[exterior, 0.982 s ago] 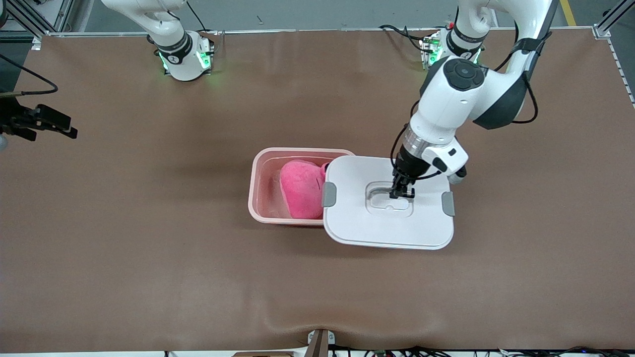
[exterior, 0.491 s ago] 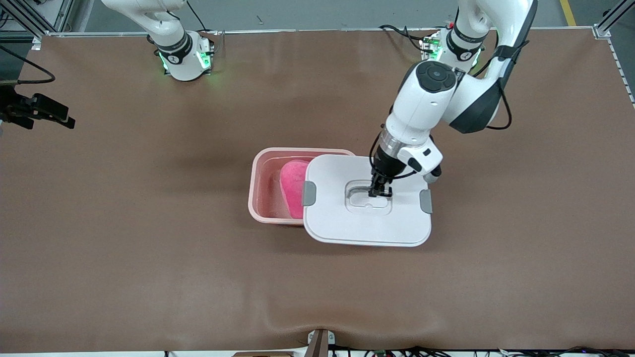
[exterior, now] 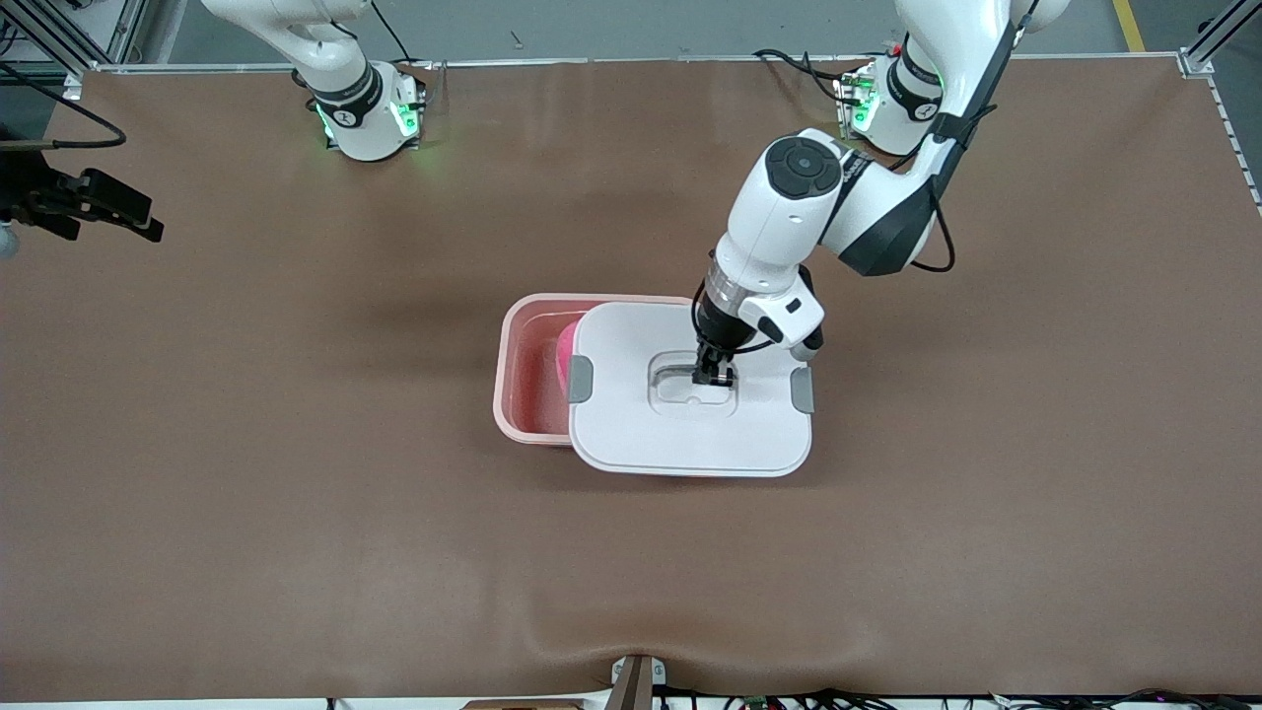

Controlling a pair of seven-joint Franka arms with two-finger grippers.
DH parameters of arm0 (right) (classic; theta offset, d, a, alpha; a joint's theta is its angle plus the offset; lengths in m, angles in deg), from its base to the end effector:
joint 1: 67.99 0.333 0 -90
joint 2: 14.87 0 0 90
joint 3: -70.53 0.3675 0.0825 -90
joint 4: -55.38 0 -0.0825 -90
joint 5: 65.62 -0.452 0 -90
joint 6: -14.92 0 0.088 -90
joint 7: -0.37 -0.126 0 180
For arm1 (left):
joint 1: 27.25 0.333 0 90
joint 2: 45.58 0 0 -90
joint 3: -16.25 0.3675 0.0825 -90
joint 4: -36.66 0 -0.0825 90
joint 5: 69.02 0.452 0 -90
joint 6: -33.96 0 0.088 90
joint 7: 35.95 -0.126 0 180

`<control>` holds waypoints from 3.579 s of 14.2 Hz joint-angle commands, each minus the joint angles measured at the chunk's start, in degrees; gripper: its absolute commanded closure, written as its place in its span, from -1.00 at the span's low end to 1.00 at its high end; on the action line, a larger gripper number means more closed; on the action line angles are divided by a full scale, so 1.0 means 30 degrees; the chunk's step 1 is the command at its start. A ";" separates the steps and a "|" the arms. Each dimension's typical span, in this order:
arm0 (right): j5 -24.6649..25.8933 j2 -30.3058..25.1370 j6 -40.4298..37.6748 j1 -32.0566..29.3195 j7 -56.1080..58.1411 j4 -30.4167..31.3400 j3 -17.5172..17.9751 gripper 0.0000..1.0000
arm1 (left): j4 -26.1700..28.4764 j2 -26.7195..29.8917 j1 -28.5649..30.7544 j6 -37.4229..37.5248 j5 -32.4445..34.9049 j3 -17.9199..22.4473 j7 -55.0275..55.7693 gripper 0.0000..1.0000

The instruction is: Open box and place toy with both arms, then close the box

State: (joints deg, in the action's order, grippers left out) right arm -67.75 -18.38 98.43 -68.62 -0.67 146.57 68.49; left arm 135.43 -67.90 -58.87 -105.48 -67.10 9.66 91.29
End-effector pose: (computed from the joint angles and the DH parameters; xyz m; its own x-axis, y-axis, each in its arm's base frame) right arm 0.5863 -0.0230 0.6736 0.9955 -0.0601 -0.0734 -0.0631 -0.9973 -0.0380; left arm 0.6098 -0.4679 0.3887 0.0482 0.9778 -0.2039 0.9698 0.0030 0.2437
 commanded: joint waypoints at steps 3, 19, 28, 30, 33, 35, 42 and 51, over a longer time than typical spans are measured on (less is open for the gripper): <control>0.0327 -0.0209 0.1454 -0.0432 -0.0093 0.0454 0.0210 -1.00 | -0.0929 -0.0698 -0.0911 0.0250 0.2777 0.0235 0.2370 1.00; 0.0414 -0.0061 0.1285 -0.2483 0.2160 0.0220 0.0181 -1.00 | -0.4416 -0.3073 -0.2875 0.2008 0.4401 -0.0146 0.4665 1.00; 0.0502 -0.0003 0.2808 -0.2777 0.3101 0.1538 0.0240 -1.00 | -0.5295 -0.3866 -0.3609 0.2008 0.3961 -0.0117 0.4199 1.00; 0.0502 -0.0003 0.2255 -0.2805 0.2838 0.1684 0.0298 -1.00 | -0.5295 -0.3895 -0.3726 0.2008 0.3961 -0.0117 0.4197 1.00; 0.0473 -0.0032 0.1930 -0.2776 0.2866 0.1510 0.0357 -1.00 | -0.5237 -0.4011 -0.3785 0.2008 0.3961 -0.0117 0.4167 1.00; 0.0444 -0.0003 0.1900 -0.2456 0.2837 0.0897 0.0357 -1.00 | -0.5120 -0.4071 -0.3785 0.2095 0.3961 -0.0117 0.4197 1.00; 0.0473 0.0055 0.0995 -0.1578 0.0875 -0.0801 0.0357 -1.00 | -0.5149 -0.4159 -0.3785 0.2505 0.3727 -0.0117 0.4402 1.00; 0.0356 0.0378 0.0201 -0.1166 0.0142 -0.0630 0.0328 -1.00 | -0.5295 -0.4451 -0.3785 0.2565 0.3668 -0.0087 0.5191 1.00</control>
State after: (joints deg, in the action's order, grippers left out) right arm -67.39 -17.45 99.74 -72.07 0.79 145.02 69.19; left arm 121.42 -80.42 -69.87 -98.82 -55.25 9.18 105.97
